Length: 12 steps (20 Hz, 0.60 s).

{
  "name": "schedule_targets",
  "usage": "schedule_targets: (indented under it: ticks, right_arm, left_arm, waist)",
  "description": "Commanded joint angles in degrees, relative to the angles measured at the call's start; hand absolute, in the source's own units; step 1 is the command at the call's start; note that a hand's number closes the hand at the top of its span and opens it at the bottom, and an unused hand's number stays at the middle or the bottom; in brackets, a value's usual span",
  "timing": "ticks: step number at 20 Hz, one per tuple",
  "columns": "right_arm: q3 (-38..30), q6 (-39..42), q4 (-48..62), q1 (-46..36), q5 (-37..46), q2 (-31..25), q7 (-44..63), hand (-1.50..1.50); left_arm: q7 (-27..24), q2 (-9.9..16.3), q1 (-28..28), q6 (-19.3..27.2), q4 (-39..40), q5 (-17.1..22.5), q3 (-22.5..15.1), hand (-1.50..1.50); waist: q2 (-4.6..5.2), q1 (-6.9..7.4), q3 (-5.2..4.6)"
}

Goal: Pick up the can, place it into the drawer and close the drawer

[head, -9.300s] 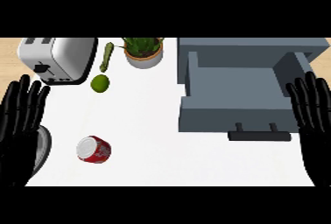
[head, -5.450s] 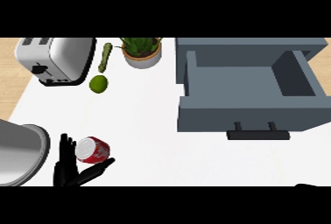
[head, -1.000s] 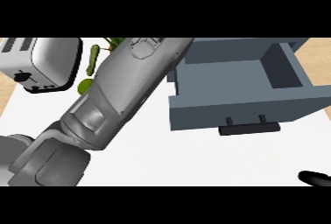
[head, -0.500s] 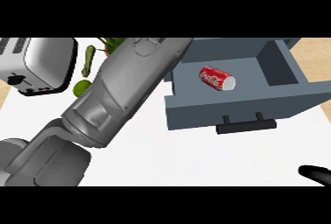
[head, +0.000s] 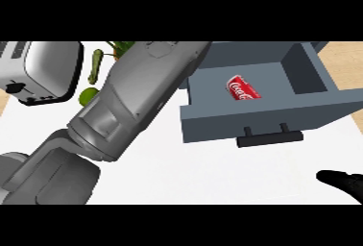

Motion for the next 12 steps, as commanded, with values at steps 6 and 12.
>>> schedule_targets:
  ticks: [6,12]
  right_arm:
    - [7.21,1.31,4.37,-4.64,15.99,-5.66,-4.09,-1.5]
    - [15.11,-1.82,16.39,-8.76,29.66,-6.31,-11.09,-1.5]
  left_arm:
    - [-2.9,-0.01,-0.78,-0.27,0.86,4.34,2.05,-1.5]
    - [-2.32,-0.01,-1.39,1.24,-0.23,5.08,-0.29,-1.5]
  waist:
    - [0.19,1.32,-0.08]
    - [-0.32,3.22,-0.03]
